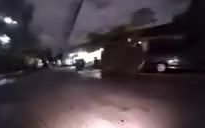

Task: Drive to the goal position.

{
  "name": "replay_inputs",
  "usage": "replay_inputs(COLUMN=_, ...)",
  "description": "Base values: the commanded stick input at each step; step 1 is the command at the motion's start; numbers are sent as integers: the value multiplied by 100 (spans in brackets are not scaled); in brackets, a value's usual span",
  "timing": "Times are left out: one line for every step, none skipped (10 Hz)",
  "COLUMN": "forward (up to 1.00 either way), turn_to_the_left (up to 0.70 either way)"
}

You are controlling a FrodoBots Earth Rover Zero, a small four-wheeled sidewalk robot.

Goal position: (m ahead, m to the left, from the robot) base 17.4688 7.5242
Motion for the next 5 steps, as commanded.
replay_inputs(forward=70, turn_to_the_left=27)
replay_inputs(forward=70, turn_to_the_left=27)
replay_inputs(forward=70, turn_to_the_left=23)
replay_inputs(forward=70, turn_to_the_left=8)
replay_inputs(forward=70, turn_to_the_left=0)
